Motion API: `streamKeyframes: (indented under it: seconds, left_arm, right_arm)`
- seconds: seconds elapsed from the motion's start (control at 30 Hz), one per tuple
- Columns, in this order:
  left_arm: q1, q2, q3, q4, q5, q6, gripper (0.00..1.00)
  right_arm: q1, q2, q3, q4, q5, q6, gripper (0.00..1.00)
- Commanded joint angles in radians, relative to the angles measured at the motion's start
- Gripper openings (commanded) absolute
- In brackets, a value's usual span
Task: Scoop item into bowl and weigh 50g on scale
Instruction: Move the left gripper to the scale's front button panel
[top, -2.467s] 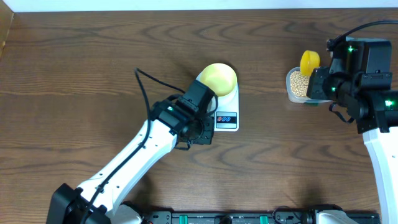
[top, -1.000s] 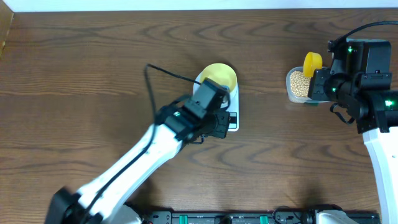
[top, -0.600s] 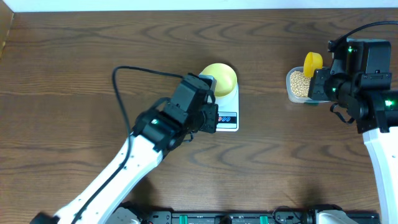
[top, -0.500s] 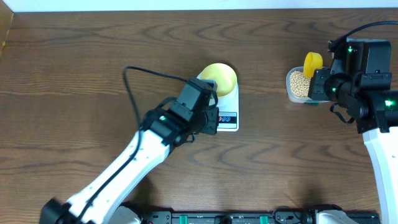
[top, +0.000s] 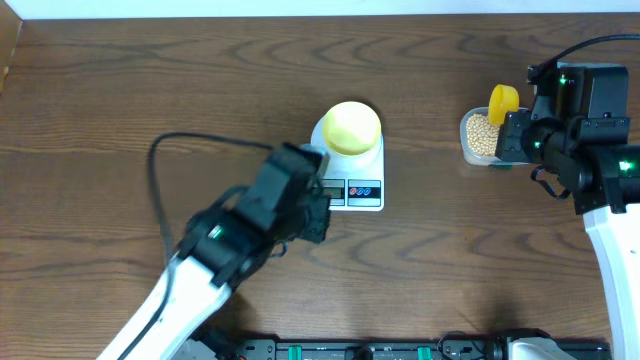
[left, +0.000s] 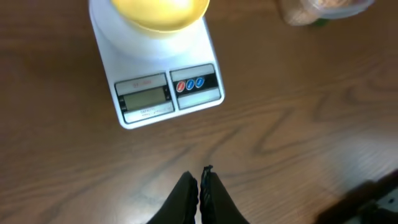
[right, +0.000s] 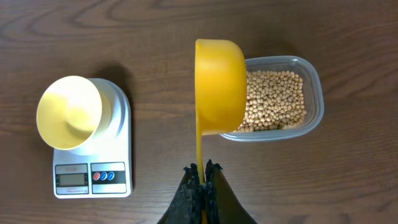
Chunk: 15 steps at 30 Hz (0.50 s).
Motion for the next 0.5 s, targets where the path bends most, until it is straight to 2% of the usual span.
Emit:
streamKeyframes:
  seconds: [0.0,0.2,0.47]
  left_arm:
    - [0.002,-0.093,-0.108,0.051,-0.023,-0.030,0.07]
    - [0.002,-0.146,-0.279,0.347,-0.022,-0.082,0.07]
    - [0.002,0.040,-0.294,0.550,0.011,-0.091,0.07]
  right_arm:
    - [0.001,-0.008,0.004,0.006,0.005,-0.015,0.01]
    - [0.001,-0.008,0.004,0.013,0.004,-0.014,0.01]
    - [0.001,-0.008,0.004,0.013,0.000,-0.014,0.01]
